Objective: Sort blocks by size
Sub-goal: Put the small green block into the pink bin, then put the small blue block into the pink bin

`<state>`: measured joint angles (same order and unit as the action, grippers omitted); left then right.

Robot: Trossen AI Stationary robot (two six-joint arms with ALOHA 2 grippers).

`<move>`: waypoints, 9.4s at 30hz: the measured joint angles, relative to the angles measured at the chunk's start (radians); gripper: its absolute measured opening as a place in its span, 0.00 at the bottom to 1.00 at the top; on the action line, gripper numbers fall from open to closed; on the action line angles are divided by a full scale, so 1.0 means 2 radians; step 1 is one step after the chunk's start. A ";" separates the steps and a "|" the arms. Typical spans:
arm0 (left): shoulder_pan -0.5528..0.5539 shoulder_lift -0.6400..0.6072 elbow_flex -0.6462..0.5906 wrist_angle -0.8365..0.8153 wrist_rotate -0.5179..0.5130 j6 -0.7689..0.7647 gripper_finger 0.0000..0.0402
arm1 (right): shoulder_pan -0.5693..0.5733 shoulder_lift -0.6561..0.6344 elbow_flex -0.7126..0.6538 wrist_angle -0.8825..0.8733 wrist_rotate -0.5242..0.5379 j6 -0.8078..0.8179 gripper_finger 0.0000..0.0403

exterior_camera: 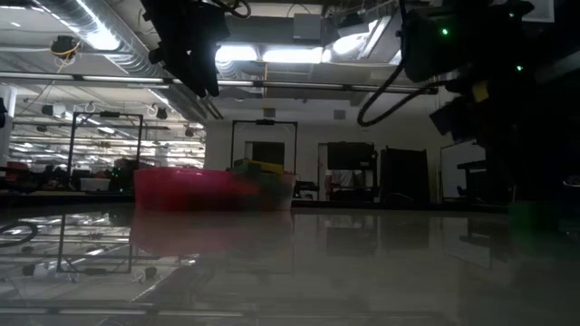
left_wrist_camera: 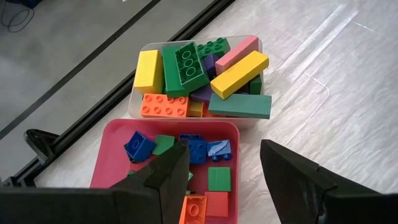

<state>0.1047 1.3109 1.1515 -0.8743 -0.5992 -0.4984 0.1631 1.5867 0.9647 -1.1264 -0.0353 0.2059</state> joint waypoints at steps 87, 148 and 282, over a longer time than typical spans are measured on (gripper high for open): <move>-0.111 0.000 0.000 0.183 0.001 0.409 0.46 | -0.176 -0.002 -0.051 0.841 -0.186 -0.094 0.34; -0.127 0.037 0.000 0.372 -0.017 0.634 0.32 | -0.186 -0.003 0.028 0.868 -0.231 0.040 0.41; 0.045 0.033 -0.106 0.288 0.099 0.298 0.52 | -0.045 -0.055 -0.104 0.625 0.011 0.093 0.33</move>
<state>0.1946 1.3773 0.9386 -0.2973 -0.4015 0.0970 0.0732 1.4761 0.7559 0.1232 -0.0138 0.3915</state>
